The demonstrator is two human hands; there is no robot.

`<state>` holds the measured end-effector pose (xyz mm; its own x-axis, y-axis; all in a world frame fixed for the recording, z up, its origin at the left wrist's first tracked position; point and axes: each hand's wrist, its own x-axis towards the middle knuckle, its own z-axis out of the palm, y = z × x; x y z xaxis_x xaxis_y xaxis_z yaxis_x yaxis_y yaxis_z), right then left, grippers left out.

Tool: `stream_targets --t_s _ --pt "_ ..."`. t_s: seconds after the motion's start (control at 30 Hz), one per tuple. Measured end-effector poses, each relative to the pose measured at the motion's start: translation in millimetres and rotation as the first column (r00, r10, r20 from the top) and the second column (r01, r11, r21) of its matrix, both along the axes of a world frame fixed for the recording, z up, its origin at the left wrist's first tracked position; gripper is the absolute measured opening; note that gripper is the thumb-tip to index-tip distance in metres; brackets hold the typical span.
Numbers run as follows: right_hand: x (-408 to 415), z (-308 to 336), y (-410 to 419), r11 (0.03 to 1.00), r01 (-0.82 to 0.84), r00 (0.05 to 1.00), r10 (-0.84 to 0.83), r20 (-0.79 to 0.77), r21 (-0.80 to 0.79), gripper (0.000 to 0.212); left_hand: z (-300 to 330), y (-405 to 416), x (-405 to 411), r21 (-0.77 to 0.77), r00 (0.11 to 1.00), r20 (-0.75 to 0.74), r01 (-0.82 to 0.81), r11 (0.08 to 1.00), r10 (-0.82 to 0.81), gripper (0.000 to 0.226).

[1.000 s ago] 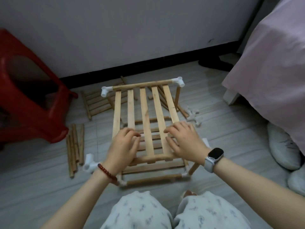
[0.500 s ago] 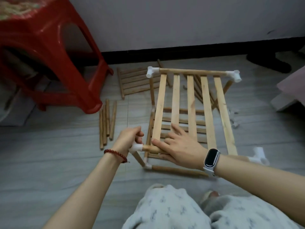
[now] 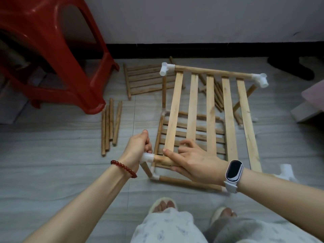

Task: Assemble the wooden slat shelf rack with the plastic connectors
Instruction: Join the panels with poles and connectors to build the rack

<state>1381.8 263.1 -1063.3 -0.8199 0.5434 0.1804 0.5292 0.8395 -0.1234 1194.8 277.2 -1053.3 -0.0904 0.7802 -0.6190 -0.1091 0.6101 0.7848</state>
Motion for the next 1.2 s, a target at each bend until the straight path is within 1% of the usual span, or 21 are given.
stream_targets --t_s 0.07,0.1,0.17,0.2,0.3,0.33,0.37,0.4,0.47,0.5,0.53,0.6,0.63,0.67,0.7,0.77,0.83,0.9,0.97,1.07,1.2 --pt "-0.5 -0.9 -0.3 1.000 0.006 1.000 -0.006 0.018 0.004 0.053 -0.9 1.4 -0.3 0.023 0.999 -0.040 0.031 0.999 -0.030 0.042" --pt "-0.6 -1.4 0.6 1.000 0.012 1.000 -0.012 0.023 -0.002 0.052 -1.8 2.2 -1.1 0.053 0.994 -0.094 0.062 0.997 -0.057 0.042" --pt "-0.5 0.6 2.9 1.000 0.014 1.000 -0.013 0.026 -0.028 0.052 -3.0 1.9 -2.6 0.130 0.953 -0.280 0.155 0.979 -0.114 0.041" --pt "-1.2 2.5 2.7 0.999 0.014 0.999 -0.013 0.031 -0.037 0.052 -1.5 0.7 -2.8 0.160 0.908 -0.396 0.214 0.964 -0.136 0.039" --pt "-1.8 7.6 0.5 1.000 0.019 0.998 -0.018 0.063 -0.007 0.046 1.2 -3.6 -3.0 0.179 0.686 -0.707 0.410 0.894 -0.173 0.033" --pt "-1.4 11.1 -1.1 0.999 0.030 0.998 -0.029 0.059 -0.016 0.042 2.0 -5.7 -3.5 0.173 0.584 -0.796 0.467 0.867 -0.155 0.031" --pt "1.2 17.6 -2.1 0.998 0.053 0.998 -0.052 0.030 -0.036 0.038 5.0 -7.4 -3.3 0.202 0.477 -0.875 0.518 0.831 -0.085 0.029" --pt "4.8 23.2 -2.5 0.993 0.098 0.995 -0.099 -0.018 -0.068 0.037 5.6 -9.8 -3.9 0.260 0.391 -0.920 0.589 0.765 0.012 0.026" --pt "18.7 37.0 -0.9 0.957 0.269 0.957 -0.278 -0.078 -0.107 0.039 10.6 -13.4 1.3 0.350 0.290 -0.937 0.772 0.530 0.196 0.024" --pt "27.8 41.7 0.9 0.919 0.378 0.919 -0.387 -0.073 -0.109 0.040 12.3 -14.9 5.7 0.321 0.247 -0.943 0.854 0.410 0.223 0.030" --pt "40.4 44.5 3.5 0.861 0.500 0.862 -0.505 -0.038 -0.093 0.040 14.9 -15.5 12.5 0.233 0.187 -0.967 0.925 0.299 0.173 0.036" --pt "71.5 44.9 9.7 0.654 0.750 0.661 -0.741 0.118 -0.098 0.045 19.5 -15.5 26.5 0.008 0.010 -1.000 0.994 0.110 -0.016 0.051" --pt "85.0 45.9 11.2 0.542 0.829 0.559 -0.806 0.195 -0.137 0.050 19.0 -13.9 30.8 -0.108 -0.103 -0.990 0.993 0.046 -0.099 0.058" --pt "96.3 46.5 11.2 0.456 0.864 0.499 -0.833 0.240 -0.214 0.053 17.9 -11.6 33.3 -0.187 -0.184 -0.972 0.982 0.008 -0.145 0.064" --pt "104.3 46.3 10.1 0.390 0.861 0.478 -0.840 0.258 -0.327 0.054 17.1 -10.6 33.8 -0.217 -0.215 -0.965 0.976 -0.004 -0.150 0.068" --pt "108.2 47.2 5.3 0.331 0.799 0.511 -0.814 0.277 -0.502 0.059 16.9 -9.7 28.5 -0.198 -0.194 -0.968 0.980 0.007 -0.158 0.072" --pt "104.3 45.4 -0.9 0.361 0.781 0.554 -0.777 0.299 -0.509 0.065 22.5 -8.9 18.7 -0.185 -0.173 -0.954 0.982 0.027 -0.245 0.079" --pt "96.3 47.9 -0.2 0.422 0.771 0.597 -0.740 0.310 -0.478 0.067 32.1 -5.4 4.1 -0.196 -0.159 -0.923 0.978 0.073 -0.351 0.085" --pt "86.6 49.8 5.7 0.467 0.749 0.645 -0.678 0.353 -0.470 0.067 39.6 1.1 -12.6 -0.213 -0.138 -0.893 0.968 0.131 -0.429 0.080" --pt "68.7 51.6 15.8 0.510 0.687 0.718 -0.589 0.371 -0.518 0.067 41.7 14.0 -41.2 -0.231 -0.087 -0.885 0.935 0.269 -0.457 0.040" --pt "43.0 52.1 29.2 0.580 0.620 0.783 -0.496 0.375 -0.528 0.066 49.0 32.4 -66.6 -0.222 0.010 -0.908 0.837 0.500 -0.419 0.040"
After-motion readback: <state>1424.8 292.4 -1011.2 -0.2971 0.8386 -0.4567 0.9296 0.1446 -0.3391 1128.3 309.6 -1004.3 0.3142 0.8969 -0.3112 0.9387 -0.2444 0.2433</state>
